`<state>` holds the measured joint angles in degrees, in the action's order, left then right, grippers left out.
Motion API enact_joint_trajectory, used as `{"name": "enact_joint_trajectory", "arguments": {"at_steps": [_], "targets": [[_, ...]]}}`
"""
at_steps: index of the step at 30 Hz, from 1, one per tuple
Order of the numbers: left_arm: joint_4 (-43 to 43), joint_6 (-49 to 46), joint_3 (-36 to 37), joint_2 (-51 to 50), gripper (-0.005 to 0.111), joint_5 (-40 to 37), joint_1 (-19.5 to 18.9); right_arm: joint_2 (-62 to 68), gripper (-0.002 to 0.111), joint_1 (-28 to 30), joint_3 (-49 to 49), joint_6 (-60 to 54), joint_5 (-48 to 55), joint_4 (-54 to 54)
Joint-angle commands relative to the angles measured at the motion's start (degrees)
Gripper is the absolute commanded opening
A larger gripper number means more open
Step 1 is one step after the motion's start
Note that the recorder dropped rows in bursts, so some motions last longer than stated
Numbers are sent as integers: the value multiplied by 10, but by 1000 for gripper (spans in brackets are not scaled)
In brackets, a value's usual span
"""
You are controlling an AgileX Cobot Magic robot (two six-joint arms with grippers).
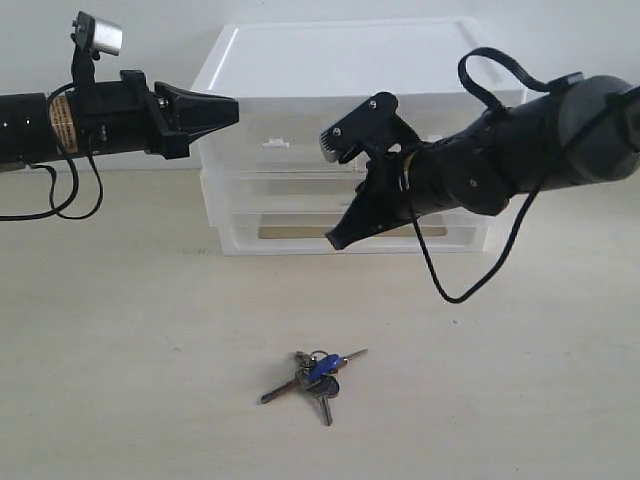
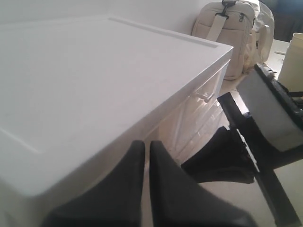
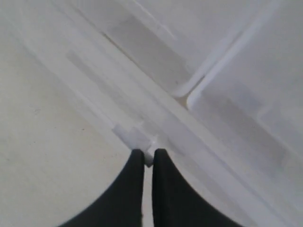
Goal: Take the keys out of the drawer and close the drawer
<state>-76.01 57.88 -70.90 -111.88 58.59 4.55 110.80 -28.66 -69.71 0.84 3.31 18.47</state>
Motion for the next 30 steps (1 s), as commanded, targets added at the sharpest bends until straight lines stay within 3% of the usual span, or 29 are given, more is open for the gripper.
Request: {"name": "enact_joint_trajectory", "arguments": {"at_steps": [1,5,11,16,23,30], "targets": [[12,-5,-2,1,4,-2,0,12,0,24,-55,-14,23,1],[12,-5,-2,1,4,-2,0,12,0,57,-64,-3,33,-1],[13,-10,-2,1,4,-3,0,10,0,45,-64,-1,72,-1],[13,-14,-2,1,4,-3,0,-24,0,-7,-57,-46,149,-25],[13,-18,-2,1,4,-2,0,-105,0,-96,42,-62,200,-85],[13,-18,-2,1,4,0,0,-86,0,-172,152,-123,148,-185]]}}
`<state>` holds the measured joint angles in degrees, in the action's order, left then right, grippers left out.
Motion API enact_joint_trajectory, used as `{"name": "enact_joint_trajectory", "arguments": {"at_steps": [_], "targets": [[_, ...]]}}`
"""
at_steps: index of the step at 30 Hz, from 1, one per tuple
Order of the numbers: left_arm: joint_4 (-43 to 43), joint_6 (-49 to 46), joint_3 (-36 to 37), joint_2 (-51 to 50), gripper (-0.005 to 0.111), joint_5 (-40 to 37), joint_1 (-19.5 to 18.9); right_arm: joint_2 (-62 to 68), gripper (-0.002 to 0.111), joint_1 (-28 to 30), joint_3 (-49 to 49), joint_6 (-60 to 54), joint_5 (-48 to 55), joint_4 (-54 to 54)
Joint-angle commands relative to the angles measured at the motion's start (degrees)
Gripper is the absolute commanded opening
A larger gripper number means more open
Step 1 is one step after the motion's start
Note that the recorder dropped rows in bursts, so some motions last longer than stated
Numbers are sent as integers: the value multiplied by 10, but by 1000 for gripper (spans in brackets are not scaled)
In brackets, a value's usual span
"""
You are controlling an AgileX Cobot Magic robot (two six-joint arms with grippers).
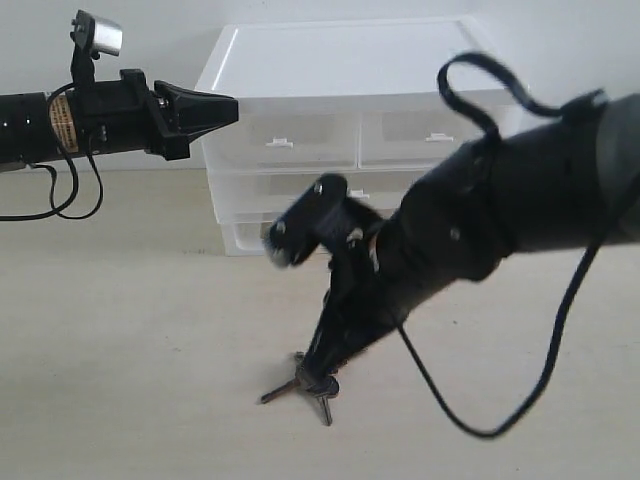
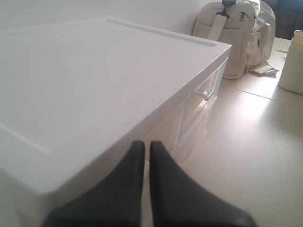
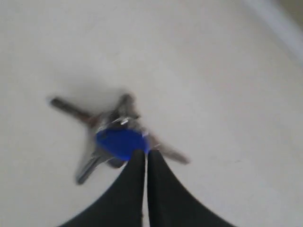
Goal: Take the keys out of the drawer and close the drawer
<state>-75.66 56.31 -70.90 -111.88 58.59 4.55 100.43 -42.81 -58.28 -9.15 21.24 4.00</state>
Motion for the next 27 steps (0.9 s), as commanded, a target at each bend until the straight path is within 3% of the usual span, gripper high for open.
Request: {"name": "enact_joint_trajectory", "arguments": {"at_steps": [1,13,22,27], "targets": [[9,1,-2,1,4,0,0,27,0,-30,38,-23,-32,-40],[9,7,-2,1,4,0,0,143,0,-17,-42,-19,-35,-40],[9,7,-2,1,4,0,0,160,0,83,-109,-2,13,-36],[-5,32,-2,5,4,38,0,95,0,43,-110,-19,26,-36]]}}
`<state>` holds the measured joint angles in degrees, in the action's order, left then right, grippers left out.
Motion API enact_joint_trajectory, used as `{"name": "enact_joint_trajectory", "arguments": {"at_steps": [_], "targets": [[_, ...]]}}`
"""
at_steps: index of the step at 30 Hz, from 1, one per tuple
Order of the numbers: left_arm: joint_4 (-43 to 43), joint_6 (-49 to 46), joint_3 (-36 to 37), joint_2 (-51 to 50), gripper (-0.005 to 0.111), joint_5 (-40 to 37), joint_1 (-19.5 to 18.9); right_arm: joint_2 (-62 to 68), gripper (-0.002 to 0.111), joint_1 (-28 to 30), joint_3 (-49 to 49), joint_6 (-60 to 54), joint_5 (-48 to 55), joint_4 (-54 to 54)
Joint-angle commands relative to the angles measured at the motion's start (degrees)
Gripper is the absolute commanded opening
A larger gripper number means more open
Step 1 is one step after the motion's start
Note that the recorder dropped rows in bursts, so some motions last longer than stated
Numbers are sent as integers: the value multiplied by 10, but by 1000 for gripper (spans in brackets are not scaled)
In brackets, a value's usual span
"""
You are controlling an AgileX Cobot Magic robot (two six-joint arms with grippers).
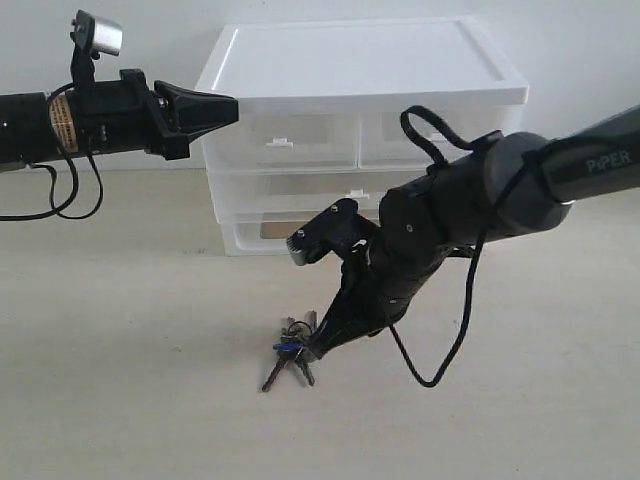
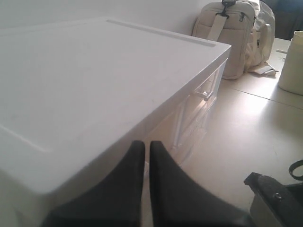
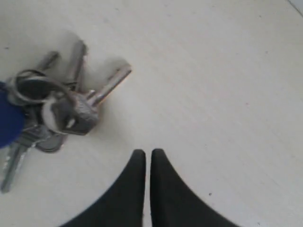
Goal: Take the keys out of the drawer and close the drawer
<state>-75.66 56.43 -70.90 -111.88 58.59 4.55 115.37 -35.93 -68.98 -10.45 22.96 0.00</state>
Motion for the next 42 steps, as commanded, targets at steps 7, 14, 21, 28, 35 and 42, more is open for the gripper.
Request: {"name": "enact_joint_trajectory", "arguments": {"at_steps": [7,14,21,28,35,42], "targets": [[-81,104,75,161,4,44,0,-277,0,-40,106,8,-32,4],[82,33,272,376,4,-102,0,-537,0,-40,267,40,-103,4],[235,-78,437,590,4,-183,0,-760,0,-40,360,86,-146,4],[273,-84,535,811,4,-283,0,-953,0,-40,413,104,-145,4],[288,-32,592,1019,4,-410,0,-1103,0,-40,445,118,-136,4],[289,27,617,1119,4,-489,0,-1154,0,-40,445,121,-67,4]]}}
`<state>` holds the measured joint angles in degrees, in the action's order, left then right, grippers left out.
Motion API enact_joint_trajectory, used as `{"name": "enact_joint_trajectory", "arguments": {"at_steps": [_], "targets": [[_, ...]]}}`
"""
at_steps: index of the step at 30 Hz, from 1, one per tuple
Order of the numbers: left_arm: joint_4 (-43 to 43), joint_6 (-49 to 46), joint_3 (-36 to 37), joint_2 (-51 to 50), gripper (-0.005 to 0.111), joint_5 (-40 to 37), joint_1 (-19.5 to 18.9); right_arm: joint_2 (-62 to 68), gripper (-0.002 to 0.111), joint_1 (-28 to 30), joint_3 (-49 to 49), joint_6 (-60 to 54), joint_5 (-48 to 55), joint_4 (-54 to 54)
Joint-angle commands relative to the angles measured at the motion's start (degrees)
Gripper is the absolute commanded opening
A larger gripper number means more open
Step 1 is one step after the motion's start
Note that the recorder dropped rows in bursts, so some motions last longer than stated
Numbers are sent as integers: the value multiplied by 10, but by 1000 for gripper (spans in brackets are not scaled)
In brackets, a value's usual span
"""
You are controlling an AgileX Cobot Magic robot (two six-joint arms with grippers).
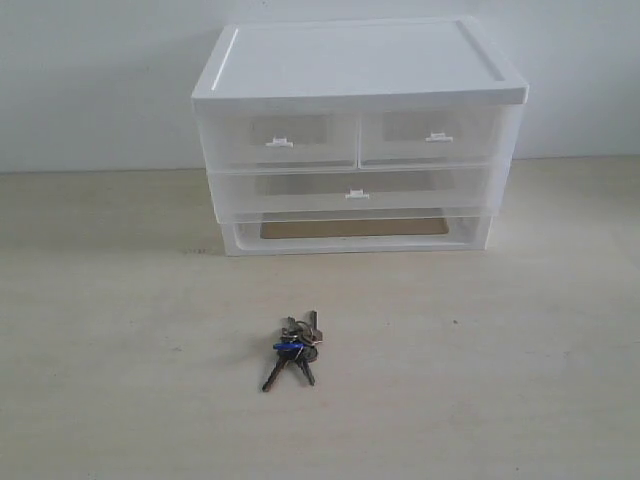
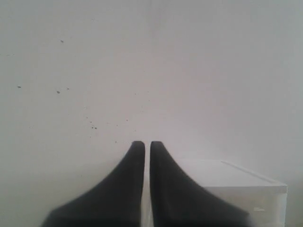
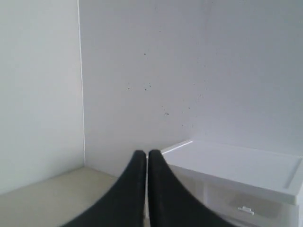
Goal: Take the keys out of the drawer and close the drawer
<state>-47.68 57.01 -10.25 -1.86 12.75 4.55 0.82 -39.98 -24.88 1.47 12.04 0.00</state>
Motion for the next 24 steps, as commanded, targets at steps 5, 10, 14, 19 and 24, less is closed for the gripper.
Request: {"name": "enact_joint_trajectory", "arguments": {"at_steps": [5,10,14,19,24], "targets": [[5,46,18,11,4,-29,0,-8,0,1,4,2,78,4],[1,45,18,11,4,-29,0,-8,0,1,4,2,76,4],[1,45,18,11,4,-28,0,-8,0,1,4,2,76,4],[1,45,18,11,4,-28,0,-8,0,1,4,2,76,4],[1,45,18,11,4,-28,0,-8,0,1,4,2,75,0]]}}
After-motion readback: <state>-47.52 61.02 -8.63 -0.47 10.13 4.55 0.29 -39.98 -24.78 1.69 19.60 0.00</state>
